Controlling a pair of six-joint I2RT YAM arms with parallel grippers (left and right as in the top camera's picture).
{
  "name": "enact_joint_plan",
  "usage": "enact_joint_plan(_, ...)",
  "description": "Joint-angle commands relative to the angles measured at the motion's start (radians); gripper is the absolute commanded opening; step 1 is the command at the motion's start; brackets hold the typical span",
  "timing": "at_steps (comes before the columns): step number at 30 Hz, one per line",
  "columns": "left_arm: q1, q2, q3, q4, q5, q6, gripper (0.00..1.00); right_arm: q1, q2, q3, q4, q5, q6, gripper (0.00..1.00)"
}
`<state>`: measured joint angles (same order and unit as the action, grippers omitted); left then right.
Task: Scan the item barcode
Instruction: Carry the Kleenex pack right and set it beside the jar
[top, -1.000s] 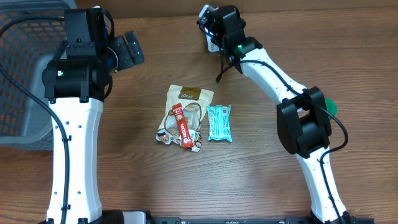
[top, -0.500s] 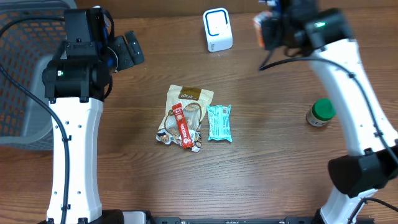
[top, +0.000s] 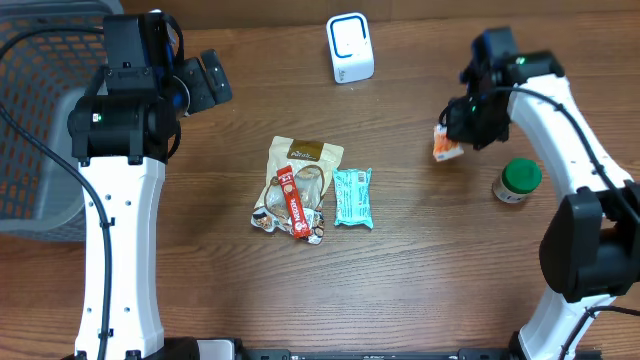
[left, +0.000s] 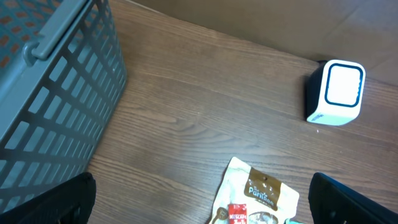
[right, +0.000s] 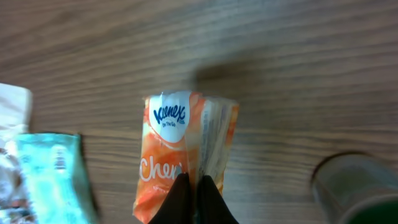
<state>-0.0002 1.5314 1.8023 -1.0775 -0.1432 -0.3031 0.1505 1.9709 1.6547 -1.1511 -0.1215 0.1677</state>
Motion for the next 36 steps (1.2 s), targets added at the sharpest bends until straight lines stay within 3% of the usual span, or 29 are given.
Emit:
enact_joint_plan(1,0.000,-0.015,0.016,0.003,-0.002,0.019,1.00,0.002,0.002,-0.090,0.063,0.030,0.017,0.04)
enact_joint_plan(8,0.000,-0.015,0.016,0.004,-0.002,0.019,1.00,-0.002,0.002,-0.239,0.224,0.191,0.139,0.04)
enact_joint_plan(36,0.000,-0.015,0.016,0.004,-0.002,0.019,1.00,-0.003,0.002,-0.257,0.023,0.585,0.177,0.04)
